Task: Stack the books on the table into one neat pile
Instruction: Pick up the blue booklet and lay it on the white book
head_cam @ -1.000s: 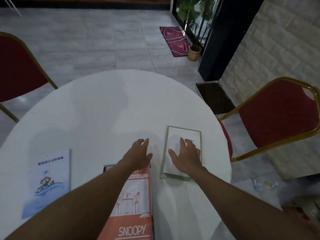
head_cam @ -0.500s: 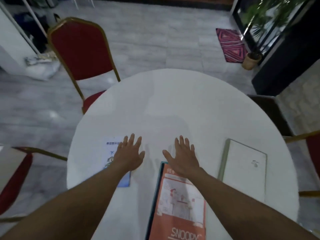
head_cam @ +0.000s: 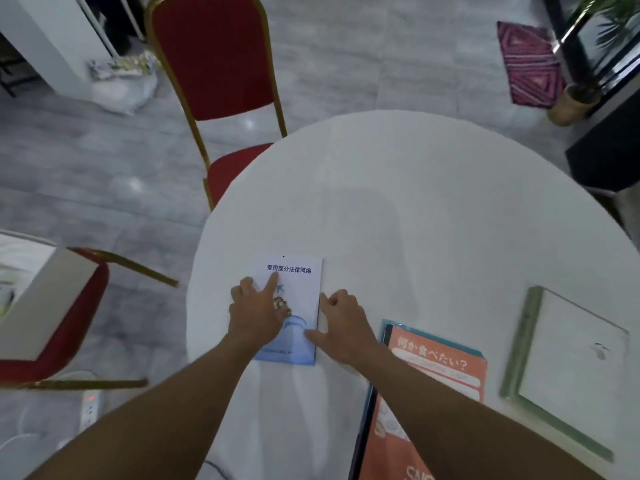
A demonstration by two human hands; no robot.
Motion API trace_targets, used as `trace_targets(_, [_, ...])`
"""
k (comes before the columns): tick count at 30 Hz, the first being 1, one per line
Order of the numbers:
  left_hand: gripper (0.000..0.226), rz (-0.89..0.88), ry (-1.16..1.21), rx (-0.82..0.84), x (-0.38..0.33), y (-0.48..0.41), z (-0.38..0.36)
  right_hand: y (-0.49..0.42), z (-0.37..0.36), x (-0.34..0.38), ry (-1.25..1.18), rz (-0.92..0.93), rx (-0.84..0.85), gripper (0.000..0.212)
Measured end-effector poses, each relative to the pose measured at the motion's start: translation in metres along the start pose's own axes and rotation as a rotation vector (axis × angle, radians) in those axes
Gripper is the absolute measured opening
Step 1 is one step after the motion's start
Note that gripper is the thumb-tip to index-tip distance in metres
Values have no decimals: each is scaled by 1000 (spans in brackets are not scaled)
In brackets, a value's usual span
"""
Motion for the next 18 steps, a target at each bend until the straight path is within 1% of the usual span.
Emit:
trace_targets(3, [84, 43, 108, -8, 2, -6, 3, 0, -4, 2, 0, 0, -32, 73])
trace_targets(5, [88, 66, 206, -53, 7, -8, 11, -1, -4, -1, -27, -6, -38, 75])
trace_targets(9, [72, -14, 405, -144, 6, -9, 25, 2, 0, -8, -144, -19, -11, 74])
trace_targets(14, [51, -120, 571, -241, -18, 3, 47, 9, 10, -21, -305, -101, 0, 53])
trace_targets(16, [47, -154, 627, -259, -30, 5, 59, 15, 19, -27, -351, -123, -4, 48])
trace_targets(18, [42, -195, 689, -236, -46, 8, 70, 22, 29, -33, -368, -138, 6, 51])
Point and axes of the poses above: each hand's wrist, its own y-axis away from the middle knuckle, its own z-axis out of the back of the hand, x = y × z, the point moved 8 cm from there along -y, towards the middle knuckle, and after that the axes turned 14 degrees about -y, right-handed, at the moved point
